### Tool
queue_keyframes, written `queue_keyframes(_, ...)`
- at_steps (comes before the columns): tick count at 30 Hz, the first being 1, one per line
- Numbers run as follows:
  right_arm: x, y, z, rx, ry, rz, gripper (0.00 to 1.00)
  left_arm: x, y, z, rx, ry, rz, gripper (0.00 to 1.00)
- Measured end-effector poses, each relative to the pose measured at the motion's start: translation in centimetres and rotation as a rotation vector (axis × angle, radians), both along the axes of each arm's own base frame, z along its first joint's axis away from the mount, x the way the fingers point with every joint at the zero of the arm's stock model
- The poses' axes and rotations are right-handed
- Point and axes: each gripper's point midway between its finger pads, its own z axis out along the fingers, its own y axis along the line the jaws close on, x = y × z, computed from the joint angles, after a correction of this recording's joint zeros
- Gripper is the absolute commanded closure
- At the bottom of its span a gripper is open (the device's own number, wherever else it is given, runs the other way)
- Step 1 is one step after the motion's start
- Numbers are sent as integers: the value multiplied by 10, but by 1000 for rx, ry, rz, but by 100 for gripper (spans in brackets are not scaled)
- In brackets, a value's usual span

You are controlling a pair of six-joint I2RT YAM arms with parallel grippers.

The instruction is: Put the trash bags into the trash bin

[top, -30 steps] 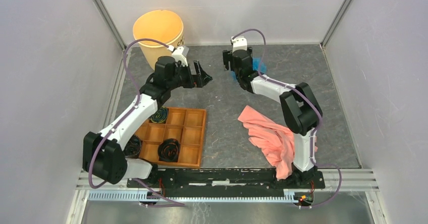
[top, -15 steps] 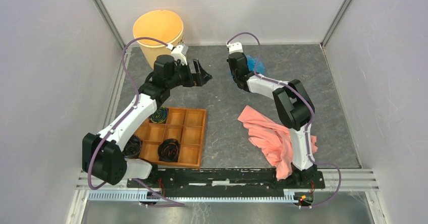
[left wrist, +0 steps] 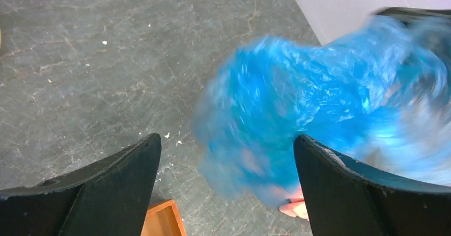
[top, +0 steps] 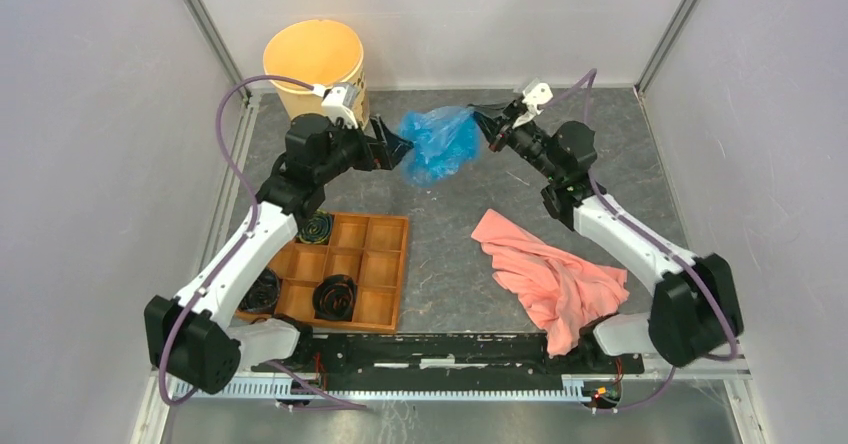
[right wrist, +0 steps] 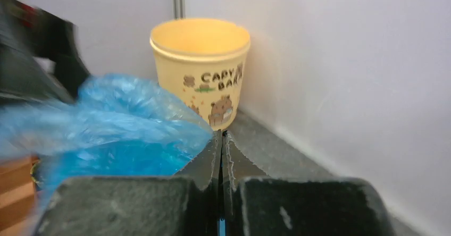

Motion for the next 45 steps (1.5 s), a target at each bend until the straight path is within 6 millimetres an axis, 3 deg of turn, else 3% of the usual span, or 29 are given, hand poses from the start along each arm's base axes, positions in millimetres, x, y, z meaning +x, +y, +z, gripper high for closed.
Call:
queue_keyframes(2,16,-9,-12,27,10,7,100,-2,3,8,-7,-27,12,0)
queue_keyframes(5,53,-14,-94,52,213,62,100,0,5,13,-10,-48,29,0)
queue_keyframes(6,59,-17,-144,68,352,78,100,1,5,11,-7,-43,30,0)
queue_keyframes(8,57,-23,-204,82,543,86,99,3,4,5,-1,-29,30,0)
queue_keyframes(10,52,-23,-238,92,668,89,100,7,3,-4,10,-6,29,0)
queue_keyframes(11,49,-22,-244,92,702,92,100,9,2,-11,17,11,29,0)
queue_keyframes(16,55,-16,-228,63,671,105,99,21,-10,-50,53,133,-10,3)
queue_keyframes(21,55,-18,-200,46,587,111,100,17,-27,-87,46,250,-100,5)
queue_keyframes(24,52,-15,-194,47,570,136,100,14,-36,-102,26,310,-145,6)
queue_keyframes(30,42,-4,-179,63,528,226,100,11,-47,-128,-6,406,-188,18)
queue_keyframes(37,24,11,-168,29,477,295,99,12,-47,-139,-14,450,-171,46)
queue_keyframes(40,15,18,-154,14,428,331,99,15,-45,-139,-6,446,-150,44)
queue_keyframes(45,2,19,-137,6,369,349,99,22,-34,-144,36,455,-72,28)
